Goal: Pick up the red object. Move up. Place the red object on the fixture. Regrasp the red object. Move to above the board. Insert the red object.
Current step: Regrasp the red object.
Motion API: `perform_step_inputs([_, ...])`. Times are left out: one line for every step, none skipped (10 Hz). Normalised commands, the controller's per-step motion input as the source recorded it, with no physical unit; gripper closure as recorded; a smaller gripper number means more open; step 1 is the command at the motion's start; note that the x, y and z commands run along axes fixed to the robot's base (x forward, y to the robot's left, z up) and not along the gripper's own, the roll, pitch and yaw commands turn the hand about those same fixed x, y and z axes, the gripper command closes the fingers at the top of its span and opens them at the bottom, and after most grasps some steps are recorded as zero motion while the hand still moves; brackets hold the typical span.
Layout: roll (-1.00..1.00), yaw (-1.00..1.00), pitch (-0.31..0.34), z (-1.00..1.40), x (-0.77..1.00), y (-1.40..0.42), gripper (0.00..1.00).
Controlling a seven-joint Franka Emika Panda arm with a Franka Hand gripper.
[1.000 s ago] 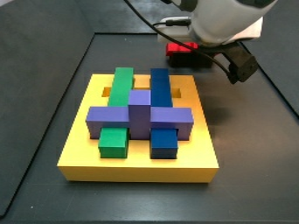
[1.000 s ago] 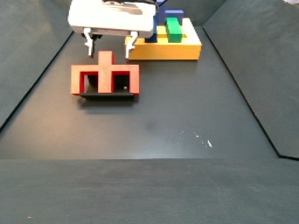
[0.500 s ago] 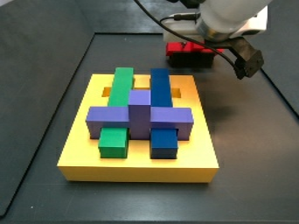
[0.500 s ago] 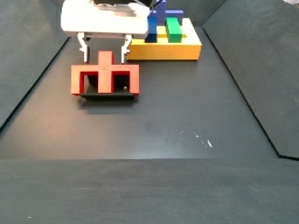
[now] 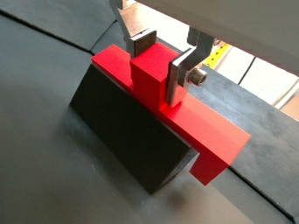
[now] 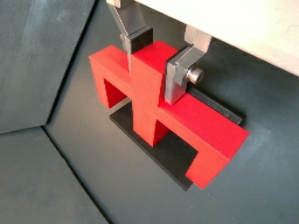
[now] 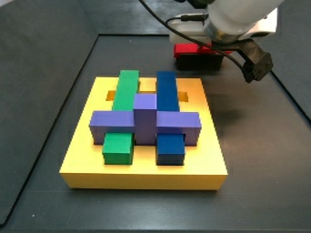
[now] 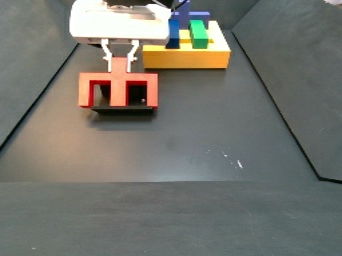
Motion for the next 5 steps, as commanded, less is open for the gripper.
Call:
perform_step_inputs([0.00,0.00,0.000,0.00,0.00,0.00,1.00])
perform_step_inputs([0.00,0.00,0.000,0.00,0.00,0.00,1.00])
perform_step_inputs([0.00,0.00,0.000,0.00,0.00,0.00,1.00])
perform_step_inputs([0.00,0.00,0.000,0.00,0.00,0.00,1.00])
perform_step_inputs([0.00,0.00,0.000,0.00,0.00,0.00,1.00])
